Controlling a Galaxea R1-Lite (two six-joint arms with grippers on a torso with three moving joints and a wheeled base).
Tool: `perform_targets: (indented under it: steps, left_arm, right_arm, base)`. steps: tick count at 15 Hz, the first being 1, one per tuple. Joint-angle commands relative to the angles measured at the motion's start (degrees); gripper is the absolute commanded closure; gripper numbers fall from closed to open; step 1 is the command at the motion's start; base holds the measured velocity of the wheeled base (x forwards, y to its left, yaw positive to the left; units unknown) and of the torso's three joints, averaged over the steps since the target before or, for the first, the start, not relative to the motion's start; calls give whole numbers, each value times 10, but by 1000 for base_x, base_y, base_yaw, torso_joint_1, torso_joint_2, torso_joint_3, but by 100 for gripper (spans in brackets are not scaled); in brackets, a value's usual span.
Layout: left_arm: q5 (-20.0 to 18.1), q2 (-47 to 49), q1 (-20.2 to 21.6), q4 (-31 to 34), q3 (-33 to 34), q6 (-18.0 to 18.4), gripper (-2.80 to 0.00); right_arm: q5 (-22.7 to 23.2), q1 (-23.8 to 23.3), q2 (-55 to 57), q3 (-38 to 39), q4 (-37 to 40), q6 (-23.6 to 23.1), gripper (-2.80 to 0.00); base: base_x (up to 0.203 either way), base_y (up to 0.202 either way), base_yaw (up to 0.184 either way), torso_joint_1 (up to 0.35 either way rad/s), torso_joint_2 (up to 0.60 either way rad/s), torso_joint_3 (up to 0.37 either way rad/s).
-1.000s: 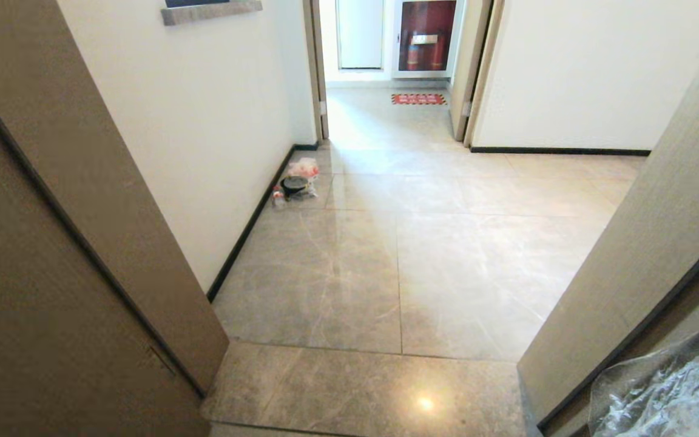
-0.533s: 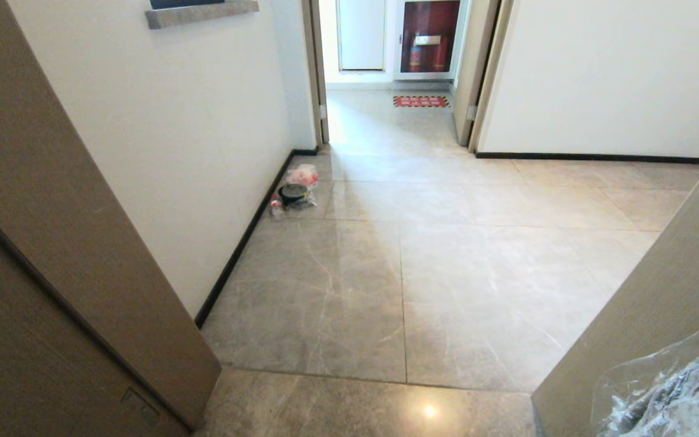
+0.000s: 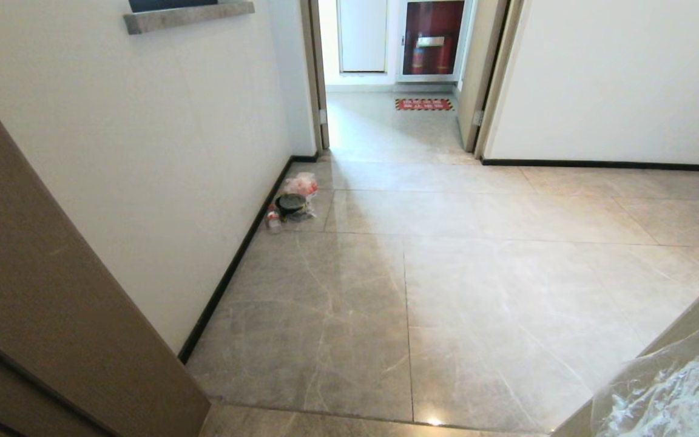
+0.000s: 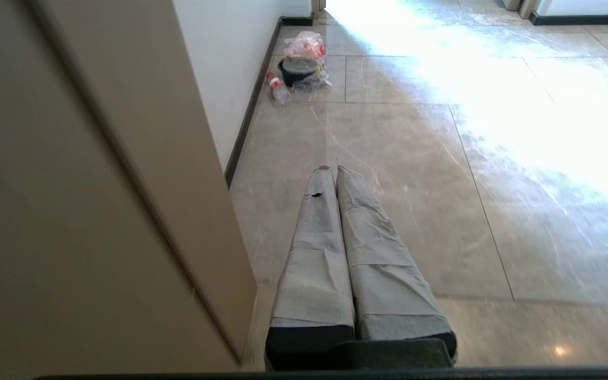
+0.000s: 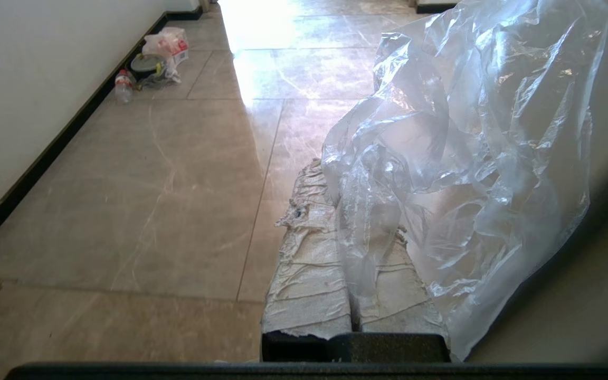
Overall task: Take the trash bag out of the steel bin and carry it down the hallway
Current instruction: Put the trash bag at the door
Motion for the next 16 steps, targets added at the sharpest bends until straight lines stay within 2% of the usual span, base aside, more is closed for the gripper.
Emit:
perform_targets:
  steps: [1,16]
  left_arm:
    - [0,0,0,1,0,-1,0]
    - [0,0,0,0,0,-1,0]
  right_arm:
    - [0,0,1,1,0,0,0]
    - [0,0,1,1,0,0,0]
  base:
    - [194,0,3,2,6,-2]
    - [191,0,1,2,3,2]
